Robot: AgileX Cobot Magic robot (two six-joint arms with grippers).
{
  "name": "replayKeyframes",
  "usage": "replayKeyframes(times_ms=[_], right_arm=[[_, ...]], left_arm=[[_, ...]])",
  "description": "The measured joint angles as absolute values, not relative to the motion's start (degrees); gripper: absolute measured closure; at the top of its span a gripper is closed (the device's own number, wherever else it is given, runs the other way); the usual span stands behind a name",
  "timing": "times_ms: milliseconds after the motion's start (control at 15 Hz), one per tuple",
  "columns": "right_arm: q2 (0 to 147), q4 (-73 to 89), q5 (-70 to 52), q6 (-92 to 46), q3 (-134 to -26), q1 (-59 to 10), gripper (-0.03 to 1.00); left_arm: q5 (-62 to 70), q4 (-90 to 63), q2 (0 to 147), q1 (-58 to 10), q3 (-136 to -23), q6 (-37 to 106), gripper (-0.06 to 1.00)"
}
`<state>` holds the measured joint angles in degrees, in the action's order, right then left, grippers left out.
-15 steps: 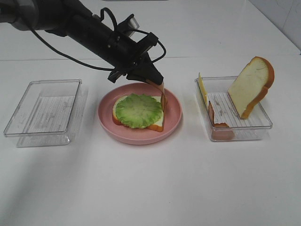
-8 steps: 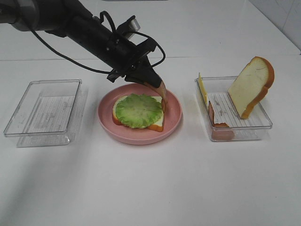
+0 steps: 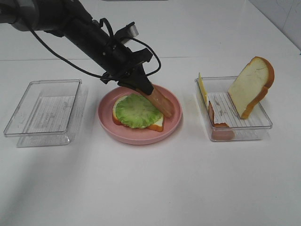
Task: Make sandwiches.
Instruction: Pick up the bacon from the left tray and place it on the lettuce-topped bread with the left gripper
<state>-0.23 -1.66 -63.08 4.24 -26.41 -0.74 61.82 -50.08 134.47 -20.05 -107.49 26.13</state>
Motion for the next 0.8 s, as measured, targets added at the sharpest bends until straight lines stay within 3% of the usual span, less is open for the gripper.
replayKeyframes(times_ms=[600, 800], right_arm=[[-0.23, -1.66, -63.08, 4.24, -26.41, -0.74, 0.03], [-0.23, -1.66, -63.08, 4.24, -26.41, -0.74, 0.03]], left_arm=[[61.02, -37.24, 134.47, -19.25, -107.49, 21.66, 0.91], [58.44, -37.13, 134.47, -19.25, -107.49, 21.66, 0.69]])
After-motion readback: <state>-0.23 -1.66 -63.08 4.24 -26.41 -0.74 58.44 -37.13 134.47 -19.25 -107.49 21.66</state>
